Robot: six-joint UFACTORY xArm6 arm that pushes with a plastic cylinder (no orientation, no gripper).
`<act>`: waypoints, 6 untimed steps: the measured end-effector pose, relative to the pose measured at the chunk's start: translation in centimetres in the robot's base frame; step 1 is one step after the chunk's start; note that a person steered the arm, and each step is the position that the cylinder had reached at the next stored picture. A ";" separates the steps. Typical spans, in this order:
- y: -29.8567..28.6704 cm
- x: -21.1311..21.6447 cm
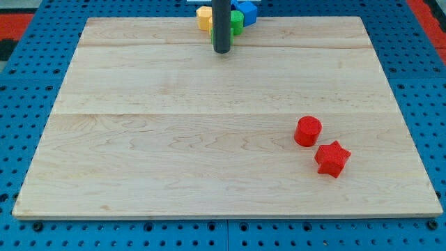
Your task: Move the arm towards the bottom right of the board
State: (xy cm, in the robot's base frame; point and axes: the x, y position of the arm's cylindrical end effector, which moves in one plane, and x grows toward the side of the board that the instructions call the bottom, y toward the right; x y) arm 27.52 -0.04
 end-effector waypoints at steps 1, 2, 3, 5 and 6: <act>0.0 -1.2; 0.0 -1.2; 2.7 0.3; 20.3 12.0; 25.8 22.2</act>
